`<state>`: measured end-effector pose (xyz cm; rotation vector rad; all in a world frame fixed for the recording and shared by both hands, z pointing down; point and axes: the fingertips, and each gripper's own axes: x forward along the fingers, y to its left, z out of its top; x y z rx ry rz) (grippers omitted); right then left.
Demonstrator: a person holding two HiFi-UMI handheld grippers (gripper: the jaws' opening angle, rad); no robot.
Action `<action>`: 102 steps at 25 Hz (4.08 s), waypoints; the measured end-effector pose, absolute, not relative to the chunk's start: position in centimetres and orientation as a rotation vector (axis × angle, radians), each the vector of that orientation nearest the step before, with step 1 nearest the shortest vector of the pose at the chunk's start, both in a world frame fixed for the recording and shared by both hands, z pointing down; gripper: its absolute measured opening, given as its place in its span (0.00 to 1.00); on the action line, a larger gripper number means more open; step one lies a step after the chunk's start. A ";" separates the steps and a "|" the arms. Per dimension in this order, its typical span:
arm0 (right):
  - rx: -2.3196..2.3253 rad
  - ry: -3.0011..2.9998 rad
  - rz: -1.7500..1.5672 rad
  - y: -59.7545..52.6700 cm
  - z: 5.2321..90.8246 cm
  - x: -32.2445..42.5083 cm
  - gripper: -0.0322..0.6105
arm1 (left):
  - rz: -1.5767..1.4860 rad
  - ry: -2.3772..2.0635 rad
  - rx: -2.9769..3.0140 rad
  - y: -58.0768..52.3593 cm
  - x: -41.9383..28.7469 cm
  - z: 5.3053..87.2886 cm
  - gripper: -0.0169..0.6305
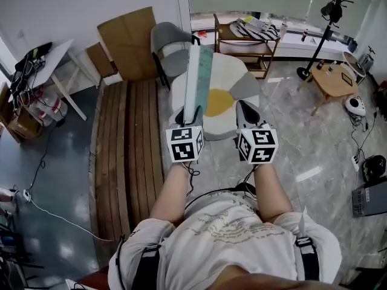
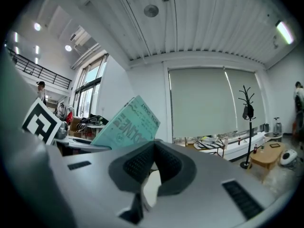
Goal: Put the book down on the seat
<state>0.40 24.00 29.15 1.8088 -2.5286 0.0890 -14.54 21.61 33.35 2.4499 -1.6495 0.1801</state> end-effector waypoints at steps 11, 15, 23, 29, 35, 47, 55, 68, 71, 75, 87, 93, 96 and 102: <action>1.734 -2.586 0.146 18.3 30.5 -0.2 0.09 | 0.219 -1.656 2.419 18.0 -14.6 34.9 0.29; 1.693 -2.604 0.125 14.6 29.7 0.0 0.09 | 0.211 -1.683 2.376 15.1 -14.6 34.9 0.29; 1.646 -2.638 0.140 7.7 29.5 2.8 0.09 | 0.216 -1.731 2.327 9.2 -12.2 34.8 0.29; 1.585 -2.672 0.102 3.3 28.5 5.3 0.09 | 0.127 -1.719 2.280 4.7 -9.2 34.0 0.29; 1.579 -2.709 0.111 0.6 27.8 8.5 0.09 | 0.142 -1.749 2.297 1.4 -5.7 32.9 0.29; 1.553 -2.738 0.157 -2.9 29.1 12.4 0.09 | 0.191 -1.799 2.269 -1.4 -2.1 33.6 0.29; 1.572 -2.744 0.203 -5.4 30.6 12.7 0.09 | 0.240 -1.779 2.256 -4.2 -2.2 35.9 0.29; 1.638 -2.684 0.292 -14.7 32.2 12.8 0.09 | 0.314 -1.726 2.239 -13.1 -3.5 37.8 0.29; 1.612 -2.683 0.300 -17.0 32.4 11.4 0.09 | 0.322 -1.737 2.216 -15.0 -4.9 38.1 0.30; 1.585 -2.689 0.306 -19.8 32.2 9.0 0.09 | 0.338 -1.750 2.193 -17.6 -7.1 38.4 0.29; 1.539 -2.661 0.314 -27.3 33.0 4.3 0.09 | 0.339 -1.729 2.151 -24.7 -11.4 39.4 0.29; 1.515 -2.648 0.296 -30.7 33.3 1.3 0.09 | 0.315 -1.719 2.131 -28.1 -14.1 39.9 0.30; 1.510 -2.651 0.286 -32.1 33.2 -0.2 0.09 | 0.298 -1.721 2.136 -29.4 -15.4 39.8 0.29; 1.518 -2.627 0.259 -33.2 33.8 -1.2 0.09 | 0.276 -1.693 2.110 -31.5 -17.0 40.8 0.29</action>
